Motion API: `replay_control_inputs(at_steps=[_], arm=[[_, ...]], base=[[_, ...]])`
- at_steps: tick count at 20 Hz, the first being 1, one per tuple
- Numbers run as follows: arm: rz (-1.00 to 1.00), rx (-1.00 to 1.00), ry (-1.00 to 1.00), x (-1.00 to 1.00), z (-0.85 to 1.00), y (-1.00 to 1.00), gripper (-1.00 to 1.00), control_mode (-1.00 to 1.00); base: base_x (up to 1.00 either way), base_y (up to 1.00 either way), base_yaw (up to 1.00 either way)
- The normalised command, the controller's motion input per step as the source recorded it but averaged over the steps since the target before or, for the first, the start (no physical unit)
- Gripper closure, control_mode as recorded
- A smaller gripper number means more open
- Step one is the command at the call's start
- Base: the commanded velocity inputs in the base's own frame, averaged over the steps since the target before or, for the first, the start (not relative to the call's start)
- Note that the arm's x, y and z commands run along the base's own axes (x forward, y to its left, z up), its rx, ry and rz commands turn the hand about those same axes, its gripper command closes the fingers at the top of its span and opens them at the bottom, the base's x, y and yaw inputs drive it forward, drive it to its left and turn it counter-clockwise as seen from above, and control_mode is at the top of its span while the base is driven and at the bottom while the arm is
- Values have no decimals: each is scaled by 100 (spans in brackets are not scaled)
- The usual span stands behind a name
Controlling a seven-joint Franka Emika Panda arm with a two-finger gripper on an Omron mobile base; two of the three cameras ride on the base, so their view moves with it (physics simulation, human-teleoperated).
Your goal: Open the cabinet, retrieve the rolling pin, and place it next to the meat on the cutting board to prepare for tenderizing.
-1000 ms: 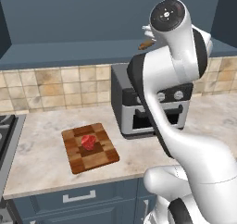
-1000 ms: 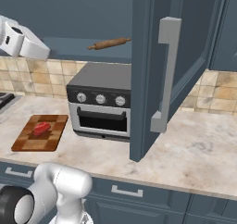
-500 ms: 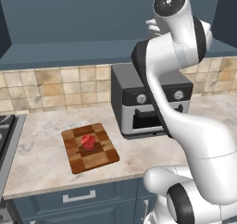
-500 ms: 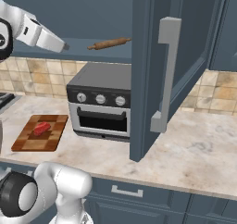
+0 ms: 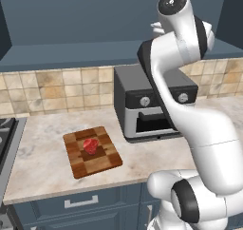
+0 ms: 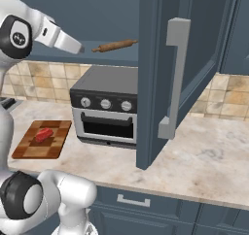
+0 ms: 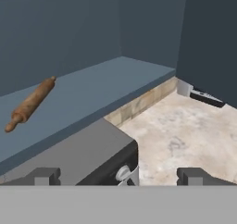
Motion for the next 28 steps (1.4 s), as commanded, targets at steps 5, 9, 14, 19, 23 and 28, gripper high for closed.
replay_control_inputs(at_steps=[5,9,14,19,23,28], arm=[[0,0,2,37,-17,0,-100,-100],[0,0,0,26,-14,0,-100,-100],[-1,0,0,27,-10,0,-100,-100],[-1,0,0,24,-5,0,-100,-100],[0,0,1,26,0,0,-100,-100],[0,0,1,25,0,2,-100,-100]], base=[[0,0,0],[0,0,0],[0,0,0],[0,0,0],[0,0,0],[0,0,0]])
